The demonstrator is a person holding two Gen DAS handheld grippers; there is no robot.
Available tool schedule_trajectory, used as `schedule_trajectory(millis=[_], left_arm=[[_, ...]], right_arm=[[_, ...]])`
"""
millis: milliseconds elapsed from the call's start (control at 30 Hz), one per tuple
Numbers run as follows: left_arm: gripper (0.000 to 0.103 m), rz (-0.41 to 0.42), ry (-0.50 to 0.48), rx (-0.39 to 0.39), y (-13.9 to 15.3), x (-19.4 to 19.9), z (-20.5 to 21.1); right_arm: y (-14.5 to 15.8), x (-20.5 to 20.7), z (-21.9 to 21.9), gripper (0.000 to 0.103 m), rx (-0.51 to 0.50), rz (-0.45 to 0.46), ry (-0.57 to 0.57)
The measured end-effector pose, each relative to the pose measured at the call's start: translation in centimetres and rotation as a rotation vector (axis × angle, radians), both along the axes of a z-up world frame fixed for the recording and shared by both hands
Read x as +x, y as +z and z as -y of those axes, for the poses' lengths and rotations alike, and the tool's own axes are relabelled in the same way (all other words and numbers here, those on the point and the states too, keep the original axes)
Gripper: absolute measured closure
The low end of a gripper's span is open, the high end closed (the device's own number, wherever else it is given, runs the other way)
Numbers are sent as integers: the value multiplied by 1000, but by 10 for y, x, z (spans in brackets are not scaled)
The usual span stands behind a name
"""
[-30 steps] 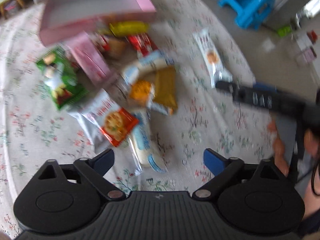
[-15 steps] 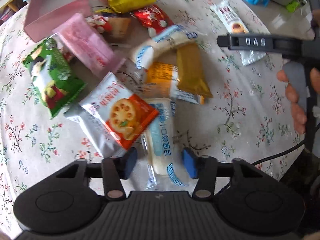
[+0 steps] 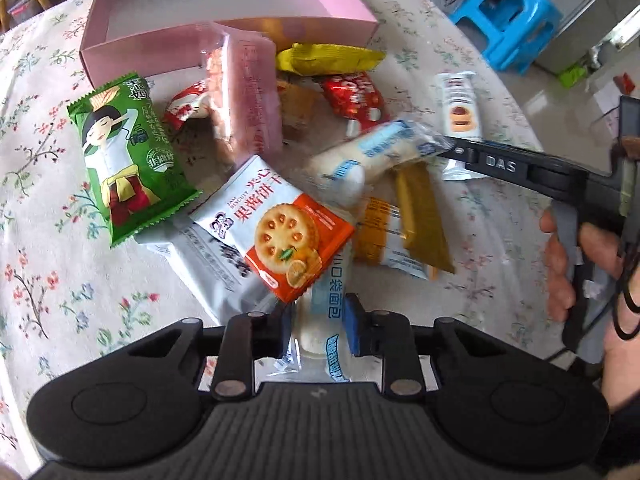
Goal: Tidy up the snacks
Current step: 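Grasp the white bread-roll packet with the left gripper while the right grasps the white cookie-bar packet, then carry both packets over the pink box and open both grippers to drop them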
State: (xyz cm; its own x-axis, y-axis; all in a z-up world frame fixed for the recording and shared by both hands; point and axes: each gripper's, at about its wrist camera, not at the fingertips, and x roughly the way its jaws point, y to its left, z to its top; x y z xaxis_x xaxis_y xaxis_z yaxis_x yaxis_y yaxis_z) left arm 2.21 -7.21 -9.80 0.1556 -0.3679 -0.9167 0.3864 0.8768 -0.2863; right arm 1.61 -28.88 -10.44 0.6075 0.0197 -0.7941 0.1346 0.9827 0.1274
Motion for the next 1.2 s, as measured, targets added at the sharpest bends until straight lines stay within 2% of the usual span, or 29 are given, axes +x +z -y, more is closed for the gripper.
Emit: schedule_trajectory(millis=[100,400,433,667,933,1100,1200], left_arm=[[81,18,-22,-67,14,-10,-7],[87,76,30,-192,38,-11,-24],[87,82,36,-203,47,-12,-34],[88,106,84,-230,49,-9,-37],[89,189,148,-340,69,-5,-53],[89,251,212,-369,79,4,-62],[89,272,231,-382,81,12,-63]], right_arm=[[3,-7,3,74,70,3,-11],[27,-35,11,75,174,57,-38],[29,-37,13,75,205,59,-39],[27,-44,18,76,356,60,-57],[39,-58,31,77,545,164,-87],[44,-58,40,77,679,200,-102],[47,-54,43,77,722,212,-109]])
